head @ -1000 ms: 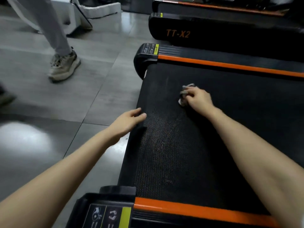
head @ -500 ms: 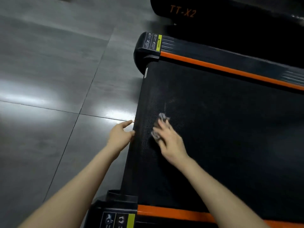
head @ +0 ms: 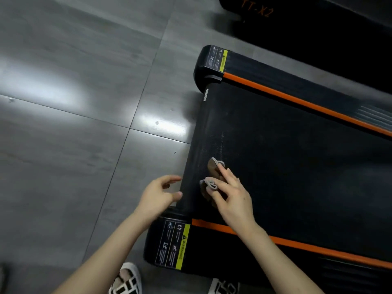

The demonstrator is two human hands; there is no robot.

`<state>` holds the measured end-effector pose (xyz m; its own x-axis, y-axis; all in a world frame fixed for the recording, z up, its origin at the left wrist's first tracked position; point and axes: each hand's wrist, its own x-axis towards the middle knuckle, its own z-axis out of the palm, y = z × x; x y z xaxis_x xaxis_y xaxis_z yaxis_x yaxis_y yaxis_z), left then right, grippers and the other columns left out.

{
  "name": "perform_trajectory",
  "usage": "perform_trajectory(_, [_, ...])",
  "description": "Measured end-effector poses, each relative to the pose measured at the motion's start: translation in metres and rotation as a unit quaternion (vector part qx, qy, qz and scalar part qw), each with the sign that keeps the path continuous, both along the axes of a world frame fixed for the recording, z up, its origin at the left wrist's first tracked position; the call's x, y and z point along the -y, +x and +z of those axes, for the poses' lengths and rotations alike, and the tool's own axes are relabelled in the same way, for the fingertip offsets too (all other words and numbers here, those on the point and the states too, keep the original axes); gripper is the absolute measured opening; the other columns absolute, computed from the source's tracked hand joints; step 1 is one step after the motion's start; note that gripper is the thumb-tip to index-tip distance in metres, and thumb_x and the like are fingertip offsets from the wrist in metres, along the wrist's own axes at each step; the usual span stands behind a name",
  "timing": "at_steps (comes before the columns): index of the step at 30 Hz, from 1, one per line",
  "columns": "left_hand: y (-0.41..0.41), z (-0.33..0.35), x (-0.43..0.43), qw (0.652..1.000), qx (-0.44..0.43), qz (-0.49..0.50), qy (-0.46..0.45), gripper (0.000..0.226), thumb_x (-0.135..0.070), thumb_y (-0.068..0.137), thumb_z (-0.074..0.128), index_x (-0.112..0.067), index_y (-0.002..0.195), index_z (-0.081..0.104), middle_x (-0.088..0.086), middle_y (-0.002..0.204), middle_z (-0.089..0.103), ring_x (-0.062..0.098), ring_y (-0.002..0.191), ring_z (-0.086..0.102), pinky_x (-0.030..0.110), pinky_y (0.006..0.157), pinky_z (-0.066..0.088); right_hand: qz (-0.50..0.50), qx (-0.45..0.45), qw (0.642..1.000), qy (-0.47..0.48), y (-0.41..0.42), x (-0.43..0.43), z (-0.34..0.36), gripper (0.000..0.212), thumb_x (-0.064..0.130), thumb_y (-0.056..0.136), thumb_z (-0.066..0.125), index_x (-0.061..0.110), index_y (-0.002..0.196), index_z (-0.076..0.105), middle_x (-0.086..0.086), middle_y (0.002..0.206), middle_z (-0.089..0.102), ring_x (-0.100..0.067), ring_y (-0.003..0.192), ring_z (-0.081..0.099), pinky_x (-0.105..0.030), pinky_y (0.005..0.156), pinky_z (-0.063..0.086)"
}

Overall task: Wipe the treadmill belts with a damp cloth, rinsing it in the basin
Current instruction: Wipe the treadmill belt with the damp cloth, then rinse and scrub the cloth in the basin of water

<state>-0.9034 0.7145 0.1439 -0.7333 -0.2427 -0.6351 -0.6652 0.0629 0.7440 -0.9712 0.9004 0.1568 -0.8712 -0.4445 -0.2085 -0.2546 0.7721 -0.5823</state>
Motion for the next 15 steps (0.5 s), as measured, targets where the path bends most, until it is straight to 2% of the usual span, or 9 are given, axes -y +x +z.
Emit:
perform_trajectory(1, [0.006, 0.014, 0.006, 1.0, -0.006, -0.009, -0.009, 0.041, -0.012, 0.079, 0.072, -0.029, 0.115, 0.063, -0.008, 0.121, 0.058, 0.01, 0.116, 0.048, 0.03, 0.097, 0.04, 0.003, -0.006, 1.0, 0.008, 0.006, 0.01, 0.013, 0.025, 0.029, 0.091, 0.059, 0.035, 0.115, 0.066, 0.015, 0.146, 0.038, -0.006, 0.134, 0.028, -0.031, 0.113, 0.02])
perform_trajectory(3, [0.018, 0.042, 0.021, 0.998, -0.023, -0.04, -0.043, 0.048, -0.016, 0.076, 0.076, -0.031, 0.119, 0.061, -0.012, 0.121, 0.053, 0.006, 0.116, 0.045, 0.028, 0.098, 0.039, -0.026, 0.01, 0.999, -0.025, 0.018, 0.027, 0.038, 0.025, 0.023, 0.09, 0.061, 0.031, 0.113, 0.068, 0.016, 0.137, 0.048, 0.001, 0.125, 0.04, -0.026, 0.108, 0.032])
perform_trajectory(5, [0.029, 0.068, 0.038, 0.994, -0.037, -0.07, -0.072, 0.054, -0.018, 0.073, 0.079, -0.031, 0.123, 0.059, -0.013, 0.123, 0.05, 0.007, 0.118, 0.044, 0.027, 0.1, 0.037, -0.107, 0.089, 0.984, -0.114, 0.028, 0.046, 0.068, 0.024, 0.013, 0.09, 0.06, 0.026, 0.108, 0.07, 0.014, 0.118, 0.063, 0.004, 0.11, 0.055, -0.028, 0.1, 0.045])
perform_trajectory(7, [0.036, 0.09, 0.055, 0.991, -0.043, -0.095, -0.083, 0.06, -0.023, 0.072, 0.08, -0.031, 0.127, 0.056, -0.012, 0.128, 0.05, 0.009, 0.121, 0.044, 0.028, 0.102, 0.036, -0.168, 0.156, 0.956, -0.181, 0.034, 0.066, 0.097, 0.023, 0.01, 0.092, 0.057, 0.026, 0.102, 0.07, 0.012, 0.101, 0.07, 0.001, 0.1, 0.062, -0.028, 0.092, 0.05])
perform_trajectory(10, [0.039, 0.116, 0.076, 0.983, -0.056, -0.141, -0.108, 0.077, -0.04, 0.062, 0.079, -0.029, 0.133, 0.051, -0.007, 0.136, 0.049, 0.013, 0.126, 0.043, 0.029, 0.106, 0.034, -0.157, 0.198, 0.943, -0.214, 0.035, 0.091, 0.136, 0.021, 0.011, 0.094, 0.054, 0.02, 0.099, 0.072, 0.006, 0.094, 0.073, -0.005, 0.094, 0.066, -0.025, 0.083, 0.051])
perform_trajectory(14, [0.035, 0.137, 0.093, 0.983, -0.052, -0.154, -0.088, 0.086, -0.04, 0.06, 0.084, -0.032, 0.137, 0.047, -0.007, 0.145, 0.04, 0.012, 0.134, 0.035, 0.029, 0.111, 0.027, -0.098, 0.241, 0.928, -0.268, 0.029, 0.123, 0.181, 0.02, 0.005, 0.092, 0.054, 0.016, 0.096, 0.071, 0.002, 0.092, 0.073, -0.008, 0.089, 0.067, -0.016, 0.075, 0.049])
perform_trajectory(15, [0.034, 0.14, 0.096, 0.984, -0.052, -0.146, -0.082, 0.087, -0.046, 0.057, 0.083, -0.033, 0.136, 0.048, -0.007, 0.145, 0.041, 0.012, 0.133, 0.035, 0.03, 0.112, 0.027, -0.089, 0.249, 0.924, -0.275, 0.026, 0.131, 0.19, 0.02, 0.004, 0.091, 0.055, 0.014, 0.098, 0.071, 0.001, 0.091, 0.073, -0.008, 0.089, 0.067, -0.016, 0.074, 0.049])
